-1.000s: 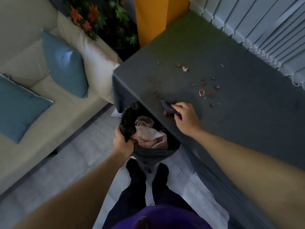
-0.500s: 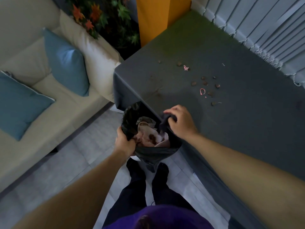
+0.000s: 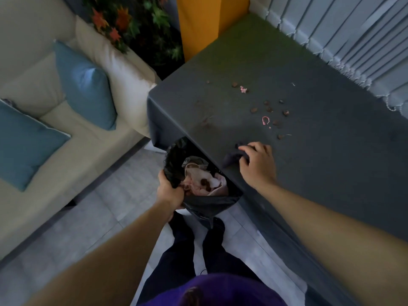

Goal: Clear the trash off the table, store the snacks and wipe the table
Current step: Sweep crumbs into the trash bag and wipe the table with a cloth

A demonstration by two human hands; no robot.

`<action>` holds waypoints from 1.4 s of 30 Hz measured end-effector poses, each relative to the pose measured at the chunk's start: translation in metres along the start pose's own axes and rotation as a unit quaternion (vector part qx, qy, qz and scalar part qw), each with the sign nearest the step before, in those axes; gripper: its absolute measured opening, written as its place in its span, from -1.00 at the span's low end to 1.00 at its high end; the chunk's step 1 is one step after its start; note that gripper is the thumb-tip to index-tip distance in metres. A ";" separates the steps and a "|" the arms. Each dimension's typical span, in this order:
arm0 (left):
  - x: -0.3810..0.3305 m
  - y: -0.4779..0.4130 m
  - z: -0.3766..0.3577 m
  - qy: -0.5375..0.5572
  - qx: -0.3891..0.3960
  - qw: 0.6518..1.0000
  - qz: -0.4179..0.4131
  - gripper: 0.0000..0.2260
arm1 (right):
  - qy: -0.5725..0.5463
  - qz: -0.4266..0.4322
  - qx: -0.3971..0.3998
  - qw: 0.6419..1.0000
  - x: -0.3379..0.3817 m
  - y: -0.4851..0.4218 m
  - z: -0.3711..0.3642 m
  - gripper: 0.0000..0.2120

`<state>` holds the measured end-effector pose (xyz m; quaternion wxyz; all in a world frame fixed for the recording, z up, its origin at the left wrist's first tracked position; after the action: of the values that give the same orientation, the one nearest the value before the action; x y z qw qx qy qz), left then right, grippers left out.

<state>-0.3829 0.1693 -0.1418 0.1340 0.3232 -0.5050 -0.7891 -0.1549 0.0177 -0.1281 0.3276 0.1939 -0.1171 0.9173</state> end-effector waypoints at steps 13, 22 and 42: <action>-0.011 -0.009 -0.022 0.004 -0.035 0.999 -0.021 -0.35 | -0.041 -0.222 -0.213 0.950 -0.105 0.023 0.053 -0.72; -0.022 -0.011 -0.029 0.019 -0.031 0.999 -0.001 -0.35 | -0.063 -0.162 -0.135 0.975 -0.108 0.004 0.036 -0.73; -0.069 -0.028 -0.022 -0.041 0.011 0.999 0.004 -0.36 | -0.083 -0.264 -0.306 0.911 -0.143 -0.064 0.062 -0.70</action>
<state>-0.3135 0.2035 -0.1474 0.1127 0.2900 -0.5201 -0.7954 0.0054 -0.0349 -0.1293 0.5903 0.1836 -0.3635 0.6969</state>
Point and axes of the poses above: each hand's wrist, its own y-axis away from the middle knuckle, its own z-axis out of the back of the hand, x = y × z, the point moved 4 cm from there along -y, towards the middle knuckle, and after that the axes turned 13 degrees about z, right-handed, at the moved point
